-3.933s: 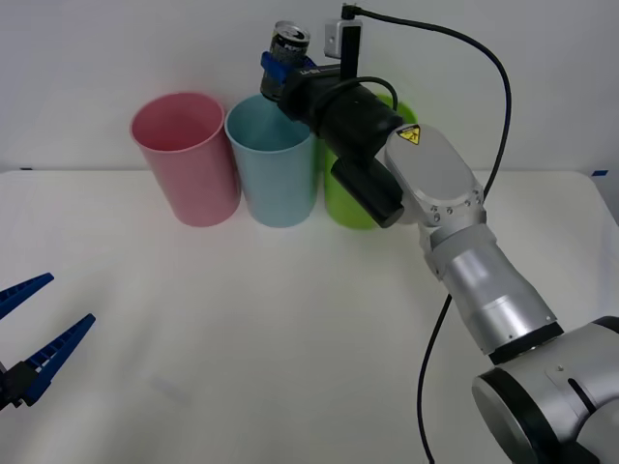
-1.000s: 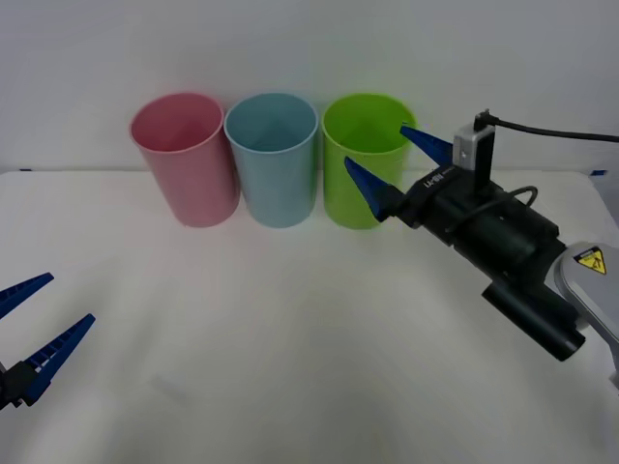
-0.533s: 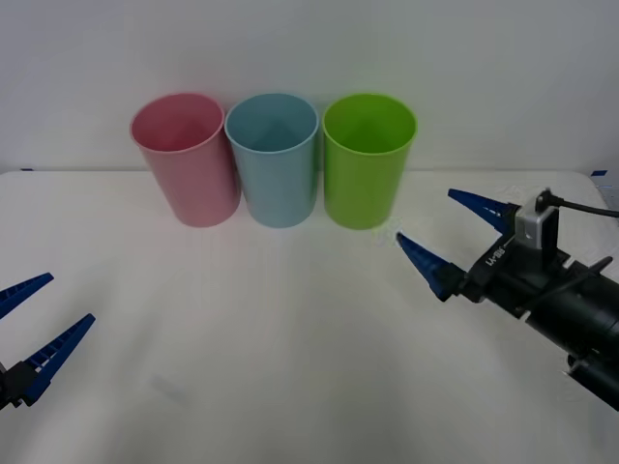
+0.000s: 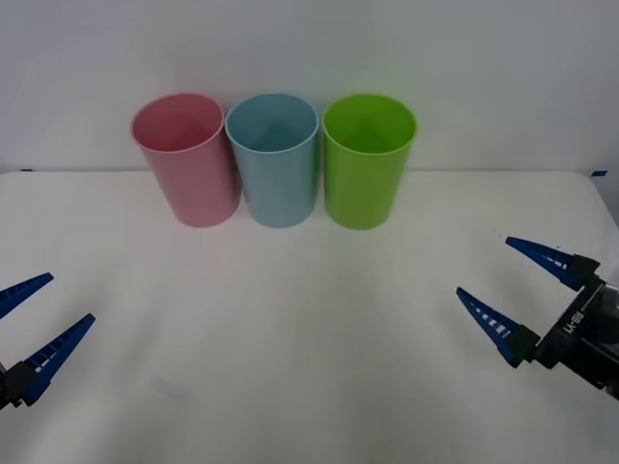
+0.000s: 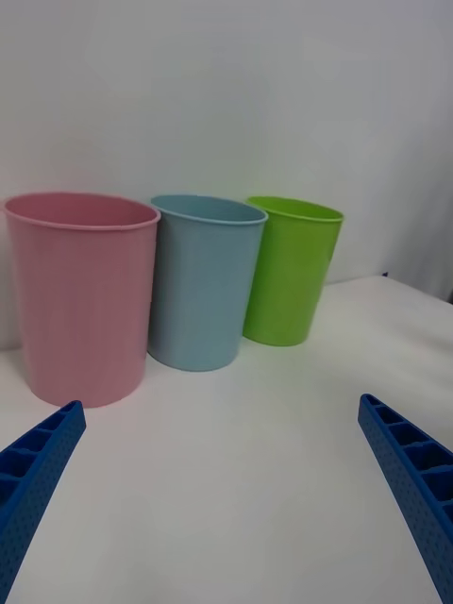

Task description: Grasp the object on the table and drop it into the matching bin: aluminum can to the light blue bin, PET bottle to the pink bin.

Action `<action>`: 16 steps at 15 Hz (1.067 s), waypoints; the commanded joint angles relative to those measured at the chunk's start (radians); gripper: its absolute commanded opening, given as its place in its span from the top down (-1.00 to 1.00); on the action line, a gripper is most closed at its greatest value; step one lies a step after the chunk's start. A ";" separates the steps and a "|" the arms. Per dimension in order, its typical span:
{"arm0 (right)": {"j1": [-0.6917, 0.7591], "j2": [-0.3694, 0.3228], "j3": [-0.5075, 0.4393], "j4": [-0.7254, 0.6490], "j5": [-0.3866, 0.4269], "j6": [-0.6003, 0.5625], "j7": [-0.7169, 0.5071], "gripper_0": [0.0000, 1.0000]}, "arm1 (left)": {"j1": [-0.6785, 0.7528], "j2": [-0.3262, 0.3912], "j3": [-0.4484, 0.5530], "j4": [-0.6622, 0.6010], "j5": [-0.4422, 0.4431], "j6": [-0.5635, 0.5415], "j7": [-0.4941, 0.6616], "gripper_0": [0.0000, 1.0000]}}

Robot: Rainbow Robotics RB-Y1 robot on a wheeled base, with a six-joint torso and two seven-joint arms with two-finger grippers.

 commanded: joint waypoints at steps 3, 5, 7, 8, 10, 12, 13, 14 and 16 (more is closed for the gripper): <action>0.102 0.069 -0.128 0.000 -0.006 -0.154 0.013 -1.00 | 0.000 0.000 0.000 0.000 0.000 0.000 0.000 -1.00; 0.131 0.086 -0.171 0.019 -0.014 -0.212 0.017 -1.00 | 0.000 0.000 0.000 0.000 0.000 0.000 0.000 -1.00; 0.121 0.092 -0.211 0.086 -0.029 -0.297 0.029 -1.00 | 0.000 0.000 0.000 0.000 0.000 0.000 0.000 -1.00; 0.104 0.091 -0.234 0.126 -0.029 -0.339 0.039 -1.00 | 0.000 0.000 0.000 0.000 0.000 0.000 0.000 -1.00; 0.070 0.091 -0.264 0.194 -0.031 -0.395 0.051 -1.00 | 0.000 0.000 0.000 0.000 0.000 0.000 0.000 -1.00; 0.033 0.091 -0.286 0.261 -0.031 -0.438 0.066 -1.00 | 0.000 0.000 0.000 0.000 0.000 0.000 0.000 -1.00; 0.022 0.092 -0.292 0.281 -0.031 -0.450 0.069 -1.00 | 0.000 0.000 0.000 0.000 0.000 0.000 0.000 -1.00; 0.019 0.091 -0.295 0.287 -0.031 -0.450 0.072 -1.00 | 0.000 0.000 0.000 0.000 0.000 0.000 0.000 -1.00; 0.024 0.091 -0.301 0.289 -0.029 -0.448 0.072 -1.00 | 0.000 0.000 0.000 0.000 0.000 0.000 0.000 -1.00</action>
